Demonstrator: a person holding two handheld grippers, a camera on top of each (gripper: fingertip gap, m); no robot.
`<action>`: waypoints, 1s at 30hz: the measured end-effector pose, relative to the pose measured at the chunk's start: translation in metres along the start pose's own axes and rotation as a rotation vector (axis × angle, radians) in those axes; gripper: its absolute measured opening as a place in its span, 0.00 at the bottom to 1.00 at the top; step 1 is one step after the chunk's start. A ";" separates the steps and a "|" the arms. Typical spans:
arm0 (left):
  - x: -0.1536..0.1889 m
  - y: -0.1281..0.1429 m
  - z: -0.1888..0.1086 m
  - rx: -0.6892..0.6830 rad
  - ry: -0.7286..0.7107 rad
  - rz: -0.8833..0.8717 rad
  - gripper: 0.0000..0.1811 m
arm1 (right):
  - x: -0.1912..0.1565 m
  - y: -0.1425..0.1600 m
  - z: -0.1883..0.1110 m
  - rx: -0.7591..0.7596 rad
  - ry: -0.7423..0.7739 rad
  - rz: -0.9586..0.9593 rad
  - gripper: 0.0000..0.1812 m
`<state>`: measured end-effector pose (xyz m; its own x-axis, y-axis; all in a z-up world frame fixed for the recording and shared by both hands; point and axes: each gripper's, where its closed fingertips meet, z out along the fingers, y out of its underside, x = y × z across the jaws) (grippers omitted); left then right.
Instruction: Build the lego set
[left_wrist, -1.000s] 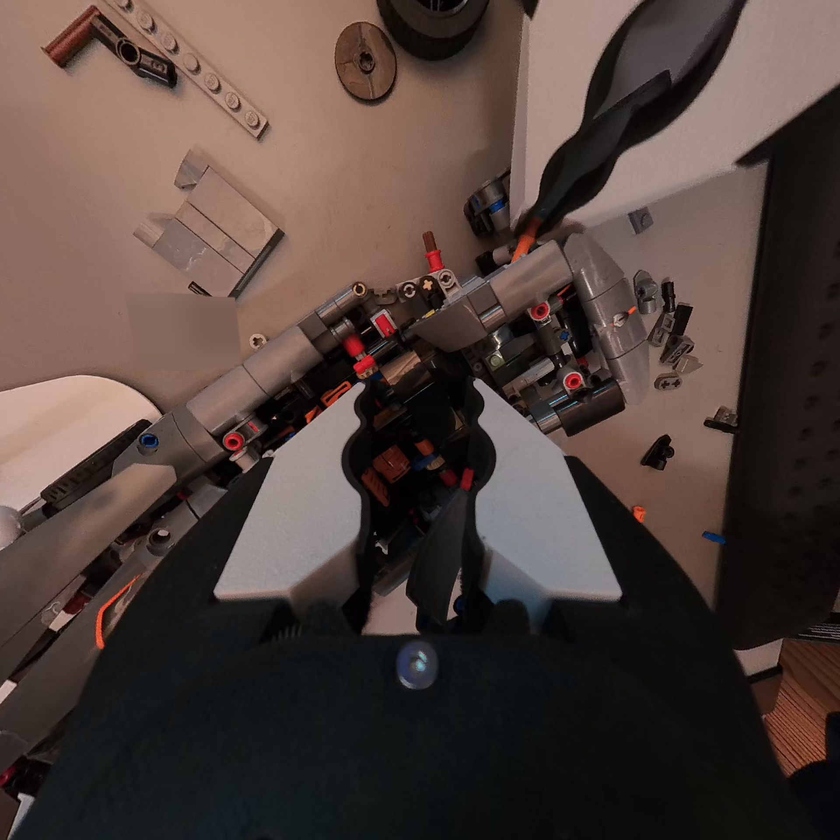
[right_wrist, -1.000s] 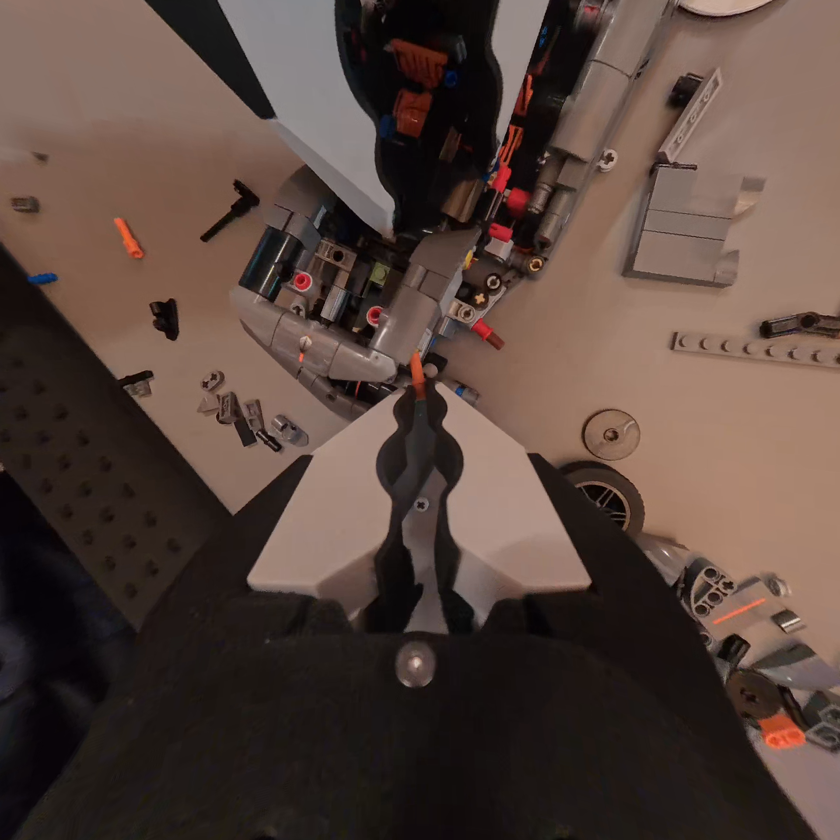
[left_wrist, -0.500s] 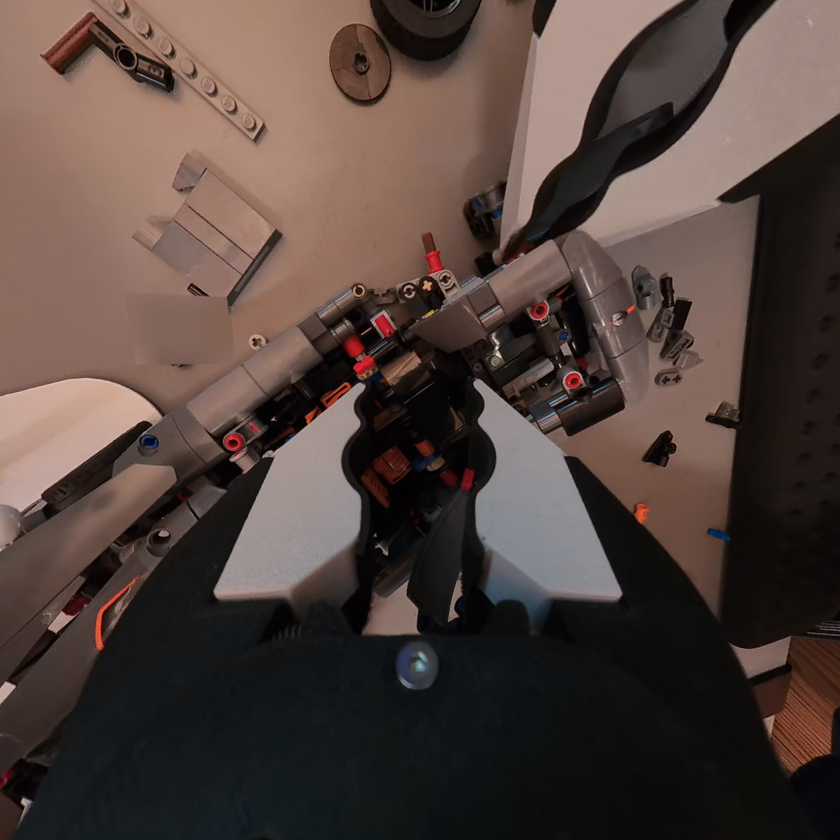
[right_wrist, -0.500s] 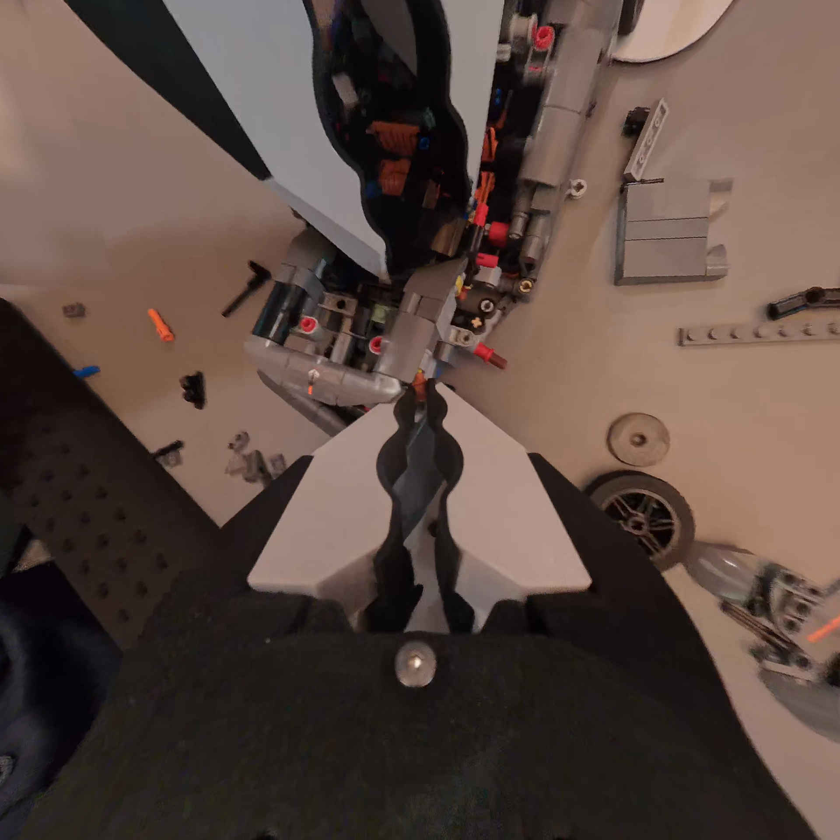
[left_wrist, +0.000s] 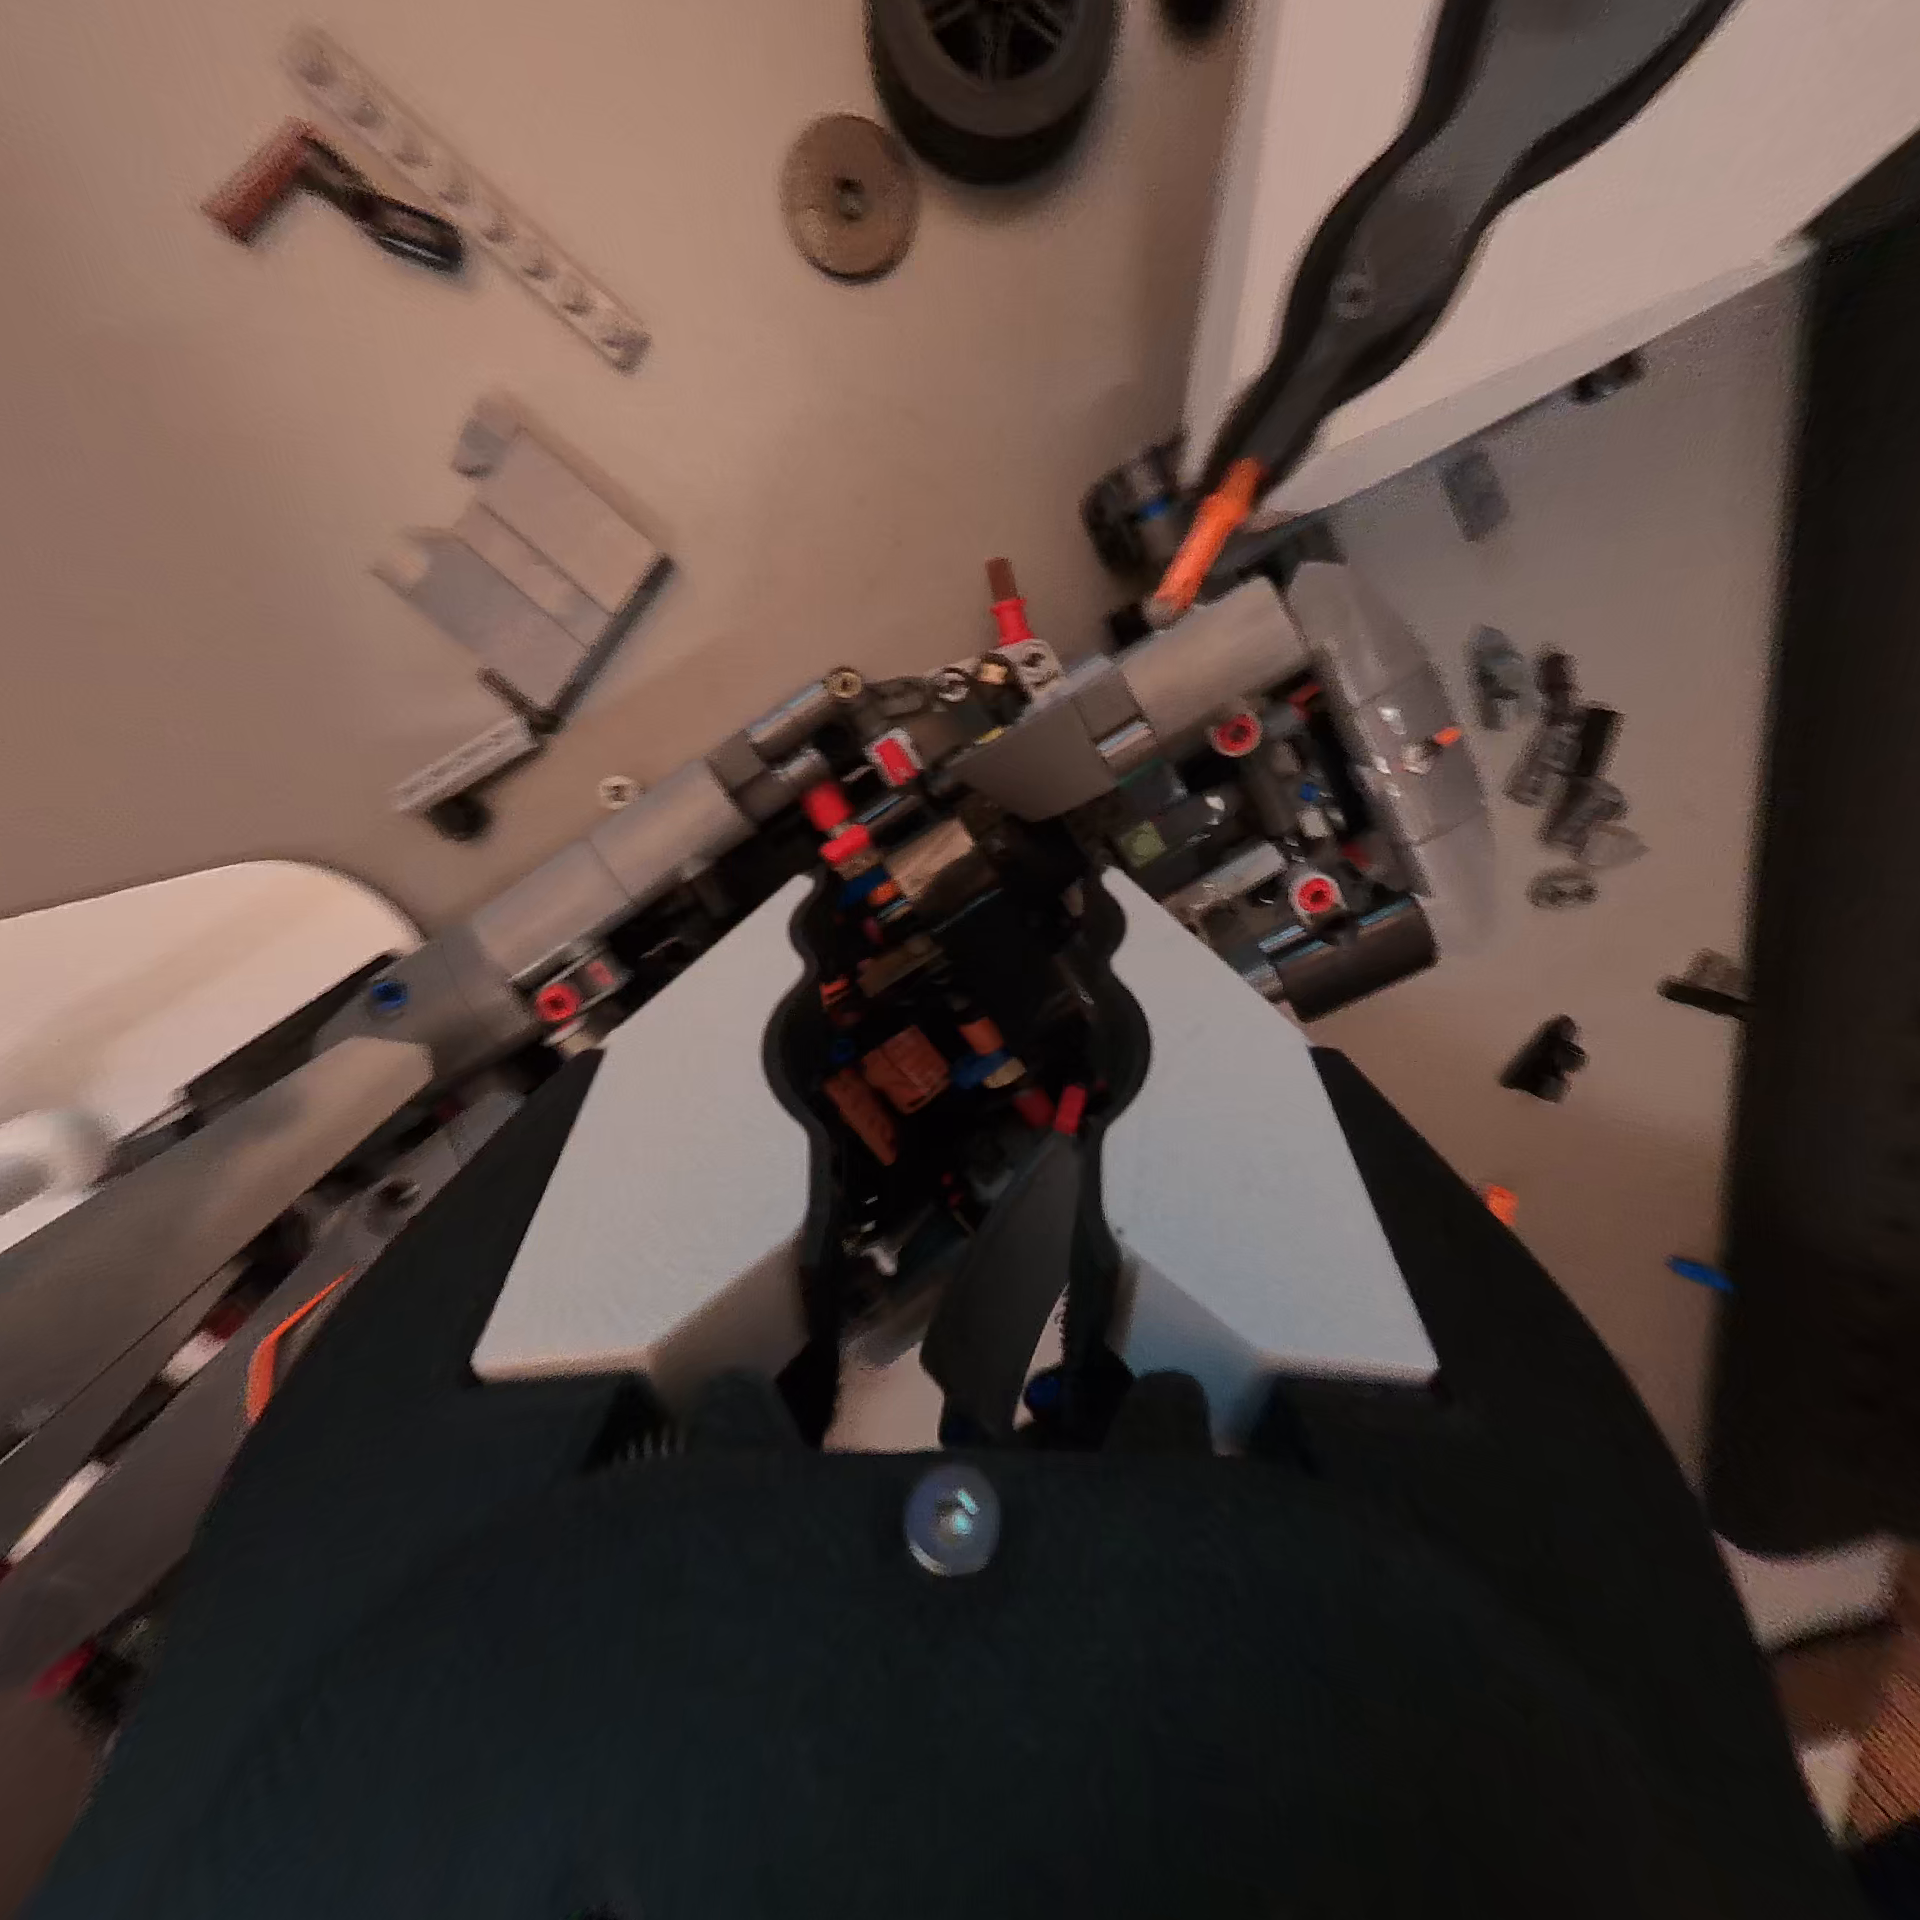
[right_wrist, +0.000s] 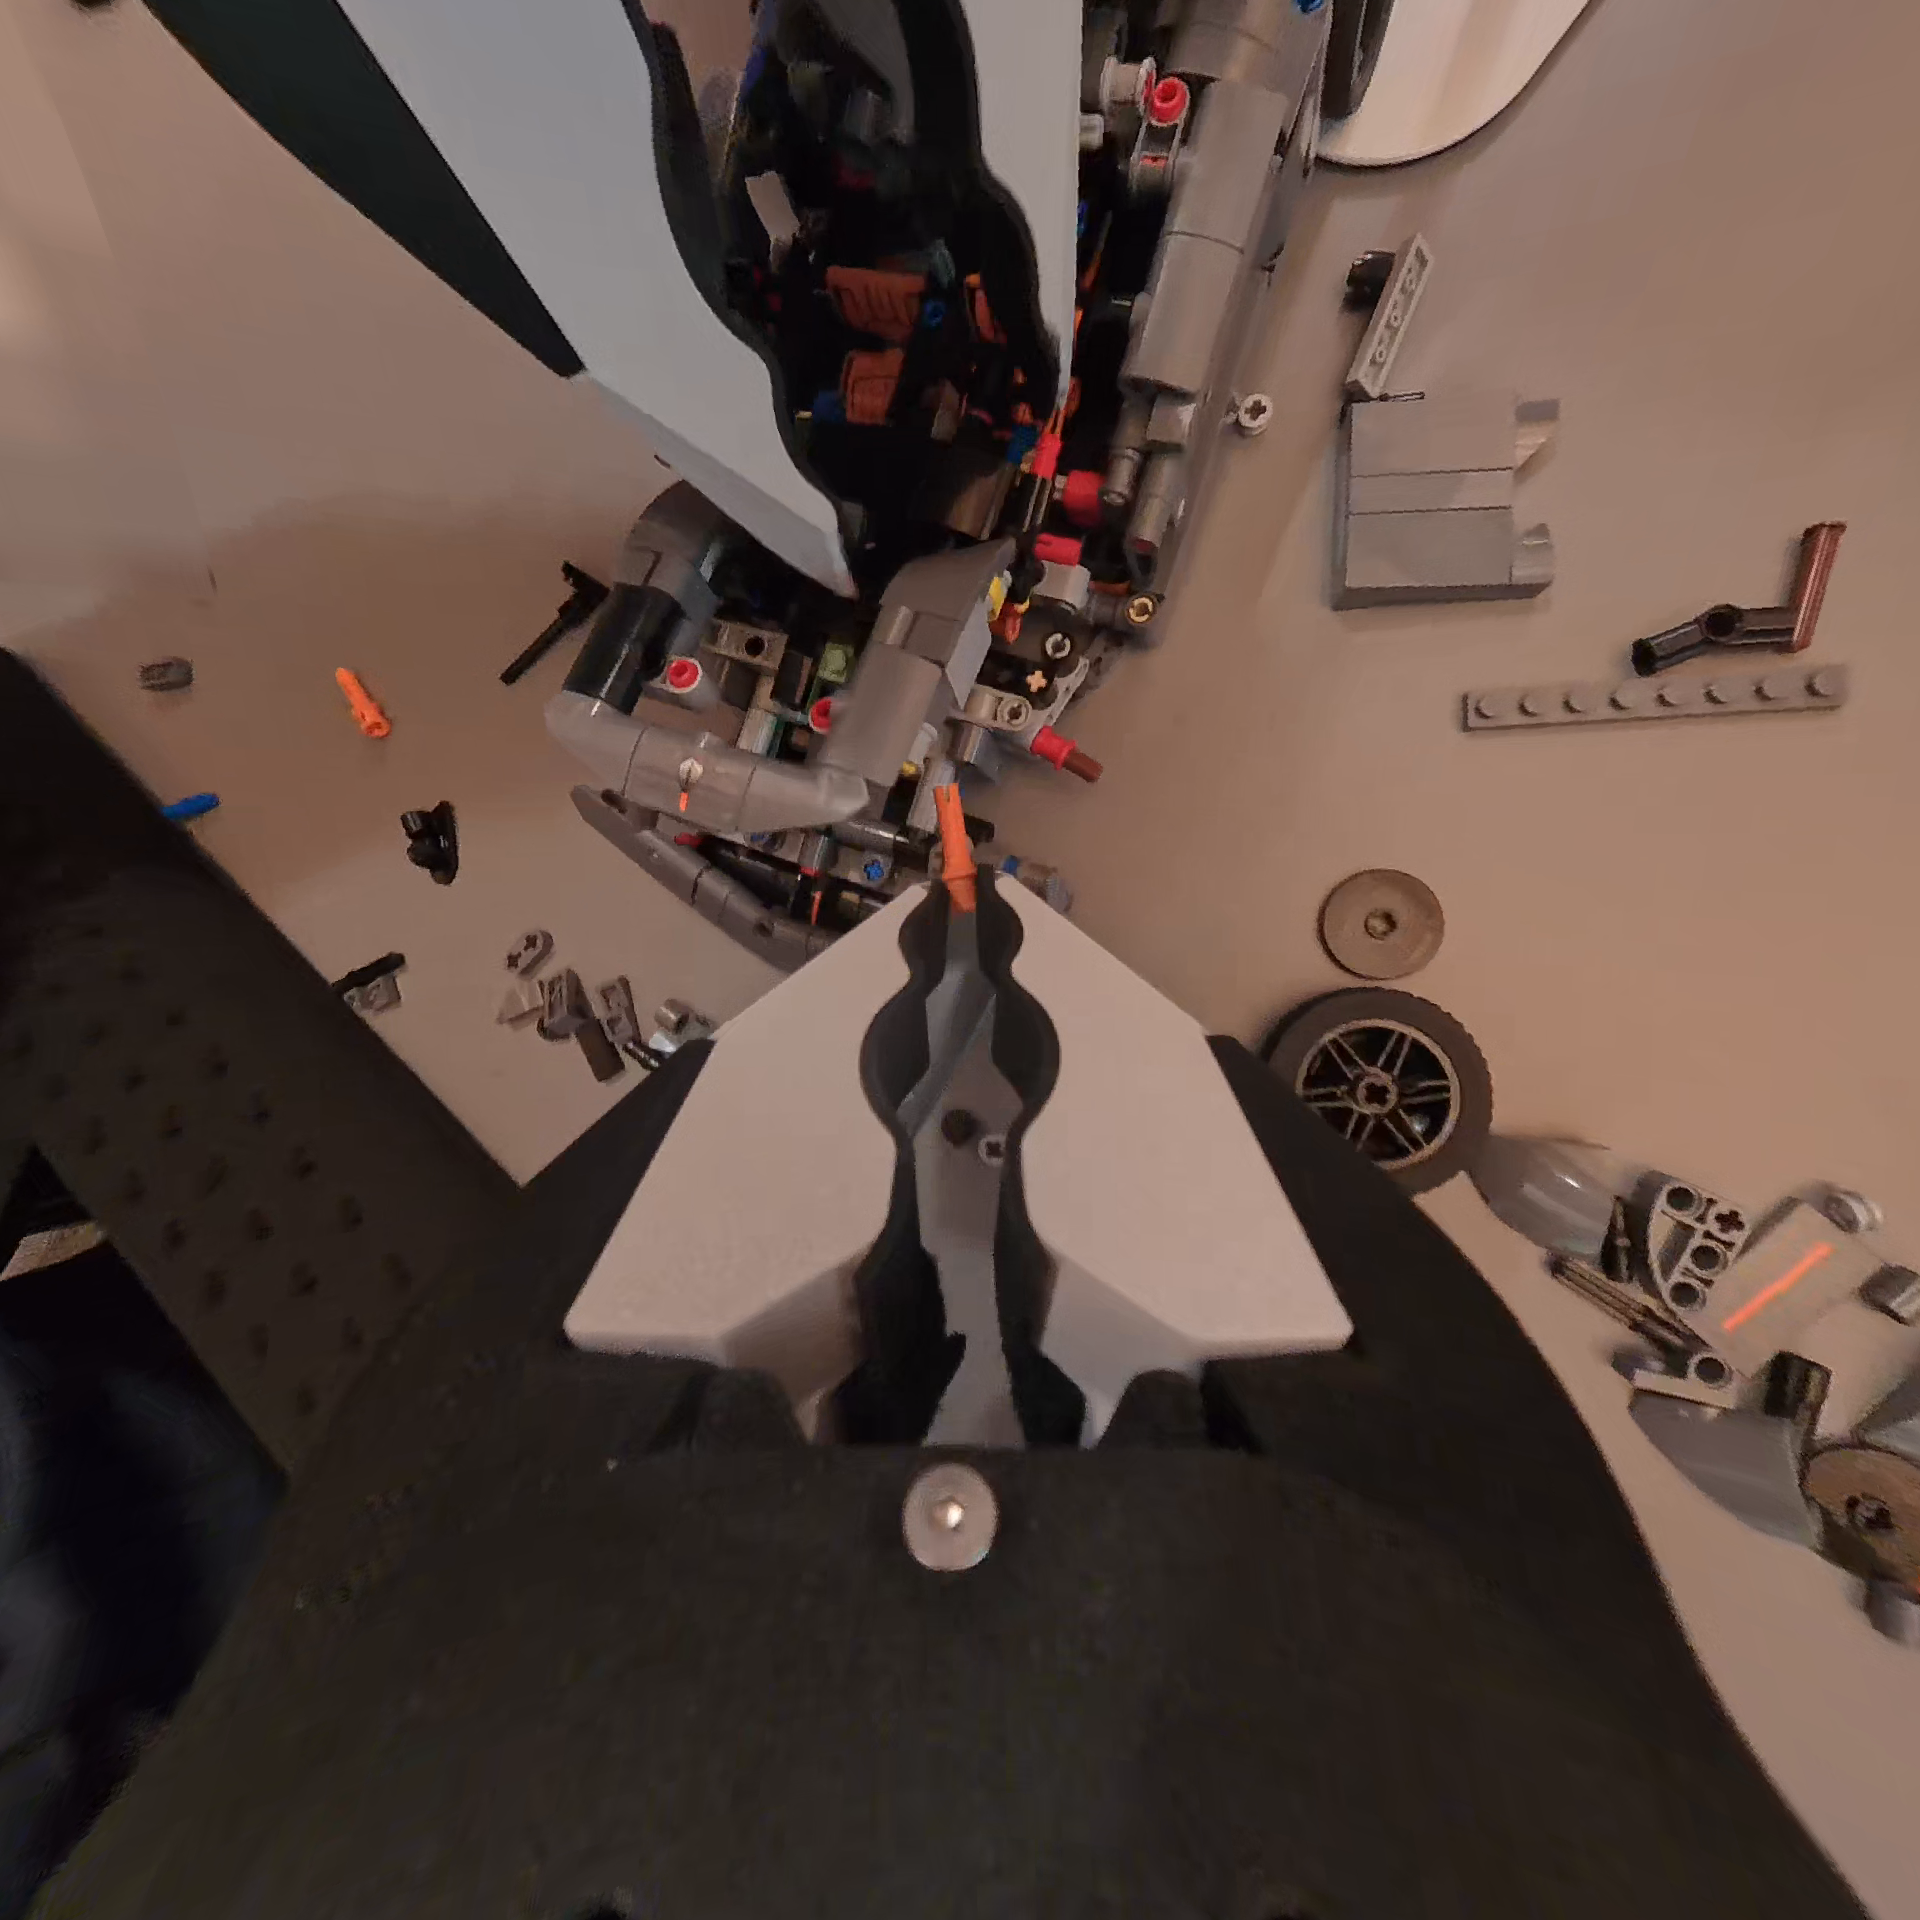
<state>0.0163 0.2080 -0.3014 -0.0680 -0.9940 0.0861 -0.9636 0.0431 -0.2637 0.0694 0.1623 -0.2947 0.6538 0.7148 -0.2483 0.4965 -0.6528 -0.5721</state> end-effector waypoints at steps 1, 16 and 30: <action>-0.002 -0.001 -0.002 -0.006 -0.026 0.003 0.26 | 0.000 0.001 -0.002 -0.006 -0.008 -0.007 0.01; 0.023 -0.075 -0.071 0.255 -0.596 0.400 0.22 | -0.004 -0.024 -0.050 0.219 -0.221 0.010 0.01; 0.048 -0.087 -0.053 0.229 -0.757 0.648 0.01 | -0.019 -0.031 -0.069 0.280 -0.341 0.016 0.01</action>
<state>0.0834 0.1619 -0.2228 -0.3012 -0.5925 -0.7472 -0.7215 0.6540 -0.2277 0.0811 0.1519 -0.2188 0.4105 0.7780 -0.4756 0.2834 -0.6046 -0.7444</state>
